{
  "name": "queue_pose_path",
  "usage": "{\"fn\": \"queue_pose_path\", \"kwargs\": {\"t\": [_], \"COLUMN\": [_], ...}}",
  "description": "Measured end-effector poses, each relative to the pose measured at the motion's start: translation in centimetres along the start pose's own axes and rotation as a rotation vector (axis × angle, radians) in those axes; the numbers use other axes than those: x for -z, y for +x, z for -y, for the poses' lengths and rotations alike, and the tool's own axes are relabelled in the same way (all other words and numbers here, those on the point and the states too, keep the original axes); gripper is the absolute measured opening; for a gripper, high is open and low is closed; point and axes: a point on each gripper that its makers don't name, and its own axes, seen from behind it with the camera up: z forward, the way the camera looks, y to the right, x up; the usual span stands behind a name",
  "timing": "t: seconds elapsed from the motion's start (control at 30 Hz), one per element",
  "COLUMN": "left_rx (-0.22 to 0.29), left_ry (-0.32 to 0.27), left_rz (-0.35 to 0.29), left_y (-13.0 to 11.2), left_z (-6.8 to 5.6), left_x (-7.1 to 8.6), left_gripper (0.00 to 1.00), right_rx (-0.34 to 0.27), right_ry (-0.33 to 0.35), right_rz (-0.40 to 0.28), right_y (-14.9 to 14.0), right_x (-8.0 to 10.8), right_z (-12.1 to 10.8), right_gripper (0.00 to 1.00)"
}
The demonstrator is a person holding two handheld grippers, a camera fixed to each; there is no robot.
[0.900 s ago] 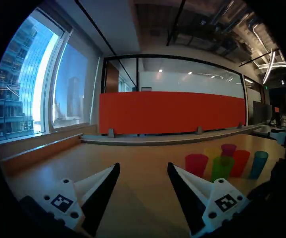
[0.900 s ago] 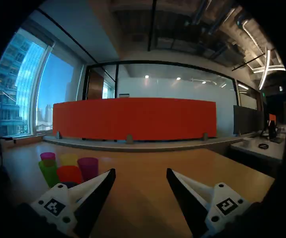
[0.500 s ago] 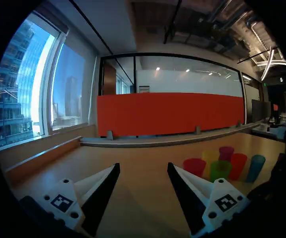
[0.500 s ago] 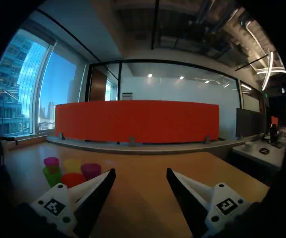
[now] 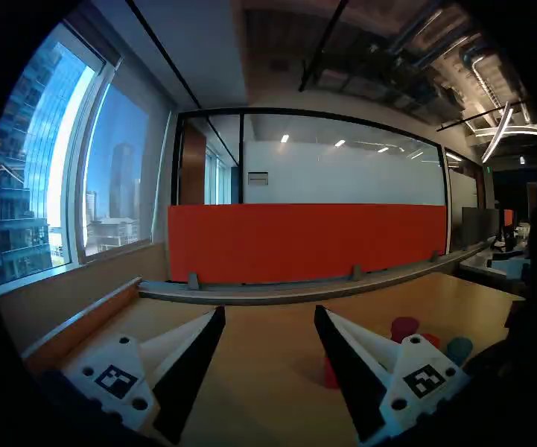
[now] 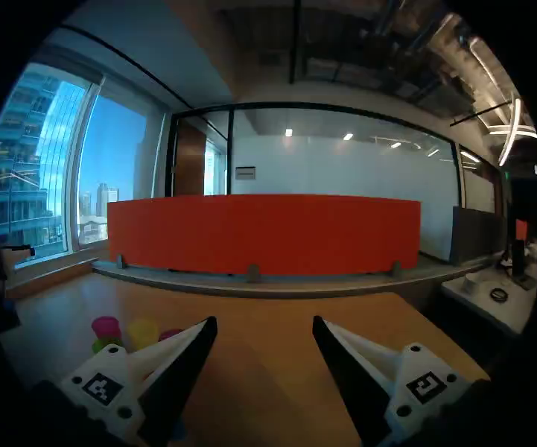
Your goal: Pour water
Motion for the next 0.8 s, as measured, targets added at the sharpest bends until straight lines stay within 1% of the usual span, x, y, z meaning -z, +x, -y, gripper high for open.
{"fn": "queue_pose_path", "kwargs": {"t": [0.17, 0.4, 0.6, 0.8], "left_rx": [-0.006, 0.007, 0.019, 0.020], "left_ry": [-0.011, -0.033, -0.049, -0.069], "left_rz": [-0.005, -0.013, 0.003, 0.017], "left_y": [2.8, 5.4, 6.4, 6.5], "left_z": [-0.1, -0.2, -0.3, -0.9], "left_x": [-0.6, -1.1, -1.5, -1.6], "left_gripper": [0.88, 0.88, 0.88, 0.88], "right_rx": [-0.010, -0.028, -0.031, -0.029], "right_ry": [0.009, 0.027, 0.041, 0.053], "right_rz": [0.008, 0.012, 0.003, 0.000], "right_y": [1.8, 4.2, 6.2, 6.8], "right_x": [-0.7, -1.2, -1.2, -1.1], "right_z": [-0.2, 0.1, 0.4, 0.6], "right_gripper": [0.99, 0.99, 0.99, 0.99]}}
